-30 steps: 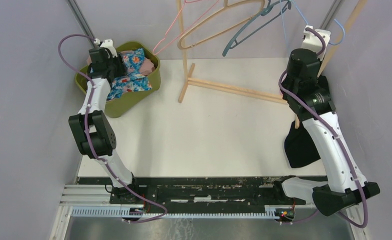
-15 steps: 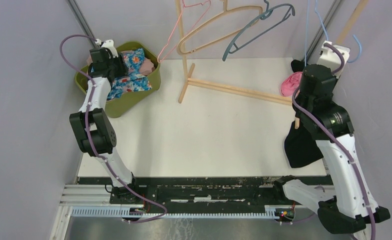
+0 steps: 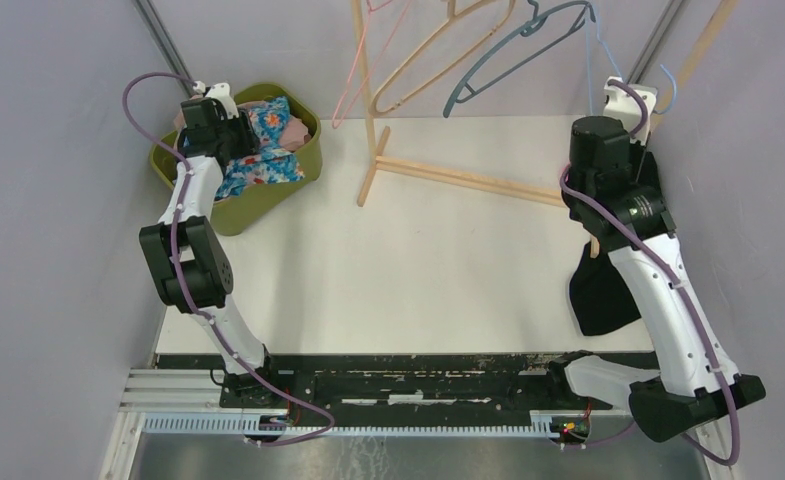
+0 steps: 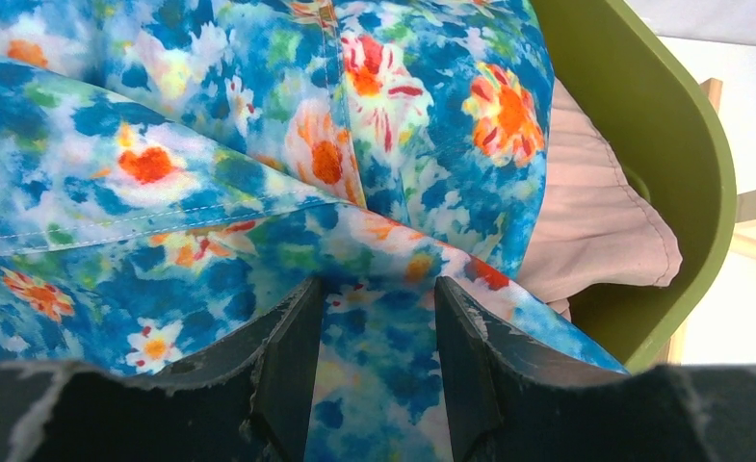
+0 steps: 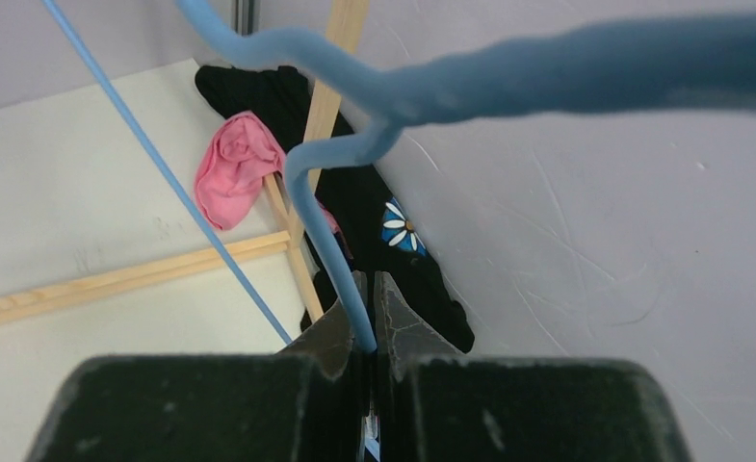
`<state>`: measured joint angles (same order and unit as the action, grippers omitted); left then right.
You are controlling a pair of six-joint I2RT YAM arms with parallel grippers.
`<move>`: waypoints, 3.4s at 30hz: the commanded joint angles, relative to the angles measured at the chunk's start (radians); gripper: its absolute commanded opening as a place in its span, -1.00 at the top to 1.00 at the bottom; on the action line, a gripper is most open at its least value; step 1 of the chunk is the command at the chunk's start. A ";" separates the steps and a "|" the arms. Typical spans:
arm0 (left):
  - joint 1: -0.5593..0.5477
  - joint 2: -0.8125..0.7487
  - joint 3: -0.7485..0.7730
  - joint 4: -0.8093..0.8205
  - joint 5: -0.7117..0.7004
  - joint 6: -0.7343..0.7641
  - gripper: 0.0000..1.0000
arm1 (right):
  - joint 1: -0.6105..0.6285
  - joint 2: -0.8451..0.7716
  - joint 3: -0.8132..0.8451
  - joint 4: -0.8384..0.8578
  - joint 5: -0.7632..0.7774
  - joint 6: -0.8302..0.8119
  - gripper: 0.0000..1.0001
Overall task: Remove the skirt from the hanger
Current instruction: Place the hanger at the clothesline.
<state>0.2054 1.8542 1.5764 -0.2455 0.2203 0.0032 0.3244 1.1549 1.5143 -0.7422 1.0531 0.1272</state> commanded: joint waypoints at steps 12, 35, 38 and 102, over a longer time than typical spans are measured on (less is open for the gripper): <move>0.002 -0.067 0.013 0.024 0.050 -0.047 -0.07 | -0.110 0.181 0.135 0.245 0.035 -0.157 0.98; 0.001 -0.117 -0.002 -0.011 0.029 -0.018 -0.07 | -0.254 0.605 0.576 0.284 -0.102 -0.187 0.98; 0.002 -0.132 -0.015 -0.012 0.030 -0.015 -0.07 | -0.274 0.650 0.632 0.287 -0.108 -0.206 0.98; 0.000 -0.282 -0.032 -0.047 0.045 -0.049 -0.98 | -0.320 0.477 0.779 -0.157 -0.693 0.094 -0.99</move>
<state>0.2054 1.6424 1.5543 -0.3107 0.2817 -0.0010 0.0044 1.6943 2.3512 -0.9524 0.4431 0.1661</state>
